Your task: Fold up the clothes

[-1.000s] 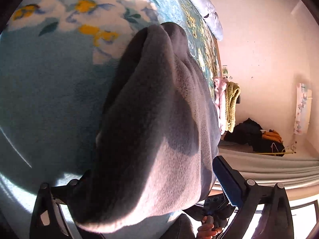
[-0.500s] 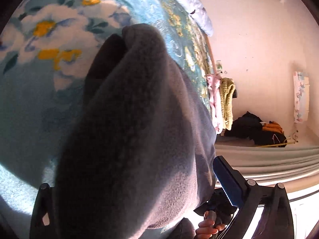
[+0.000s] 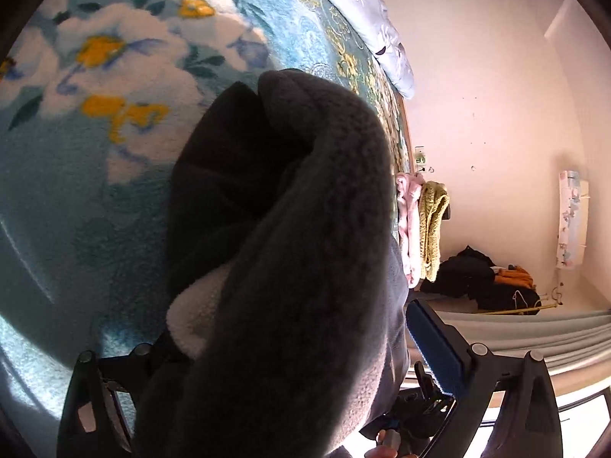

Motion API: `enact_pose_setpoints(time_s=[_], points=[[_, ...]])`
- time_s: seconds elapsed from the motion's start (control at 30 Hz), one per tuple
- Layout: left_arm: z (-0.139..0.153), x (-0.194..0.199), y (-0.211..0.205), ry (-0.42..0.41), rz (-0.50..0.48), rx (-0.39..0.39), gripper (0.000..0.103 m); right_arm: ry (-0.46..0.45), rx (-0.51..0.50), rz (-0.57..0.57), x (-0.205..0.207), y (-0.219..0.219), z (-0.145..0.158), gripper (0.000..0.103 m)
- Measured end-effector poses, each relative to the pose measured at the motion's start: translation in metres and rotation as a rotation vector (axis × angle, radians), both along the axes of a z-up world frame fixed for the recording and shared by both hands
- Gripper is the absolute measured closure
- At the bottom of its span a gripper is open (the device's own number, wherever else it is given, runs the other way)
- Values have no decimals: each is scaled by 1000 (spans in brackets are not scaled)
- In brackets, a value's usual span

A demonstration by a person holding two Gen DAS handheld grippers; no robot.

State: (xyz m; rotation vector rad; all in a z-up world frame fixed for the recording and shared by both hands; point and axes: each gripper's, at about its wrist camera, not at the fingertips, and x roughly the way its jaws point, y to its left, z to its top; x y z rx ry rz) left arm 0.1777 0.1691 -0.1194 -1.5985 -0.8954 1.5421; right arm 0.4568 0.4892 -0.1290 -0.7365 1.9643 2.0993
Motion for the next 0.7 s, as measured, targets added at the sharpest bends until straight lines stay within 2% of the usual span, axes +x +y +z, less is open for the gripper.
enact_pose_setpoints(time_s=[0.27, 0.43, 0.6, 0.7], points=[[-2, 4, 8, -32, 1, -30, 0, -41, -39, -12, 4, -2, -6, 0], [-2, 10, 10, -51, 56, -40, 0, -59, -51, -19, 8, -5, -8, 0], [3, 13, 19, -65, 65, -99, 1, -115, -98, -92, 11, -7, -10, 0], [5, 14, 24, -84, 67, -139, 3, -111, -161, -124, 16, -4, -15, 0]])
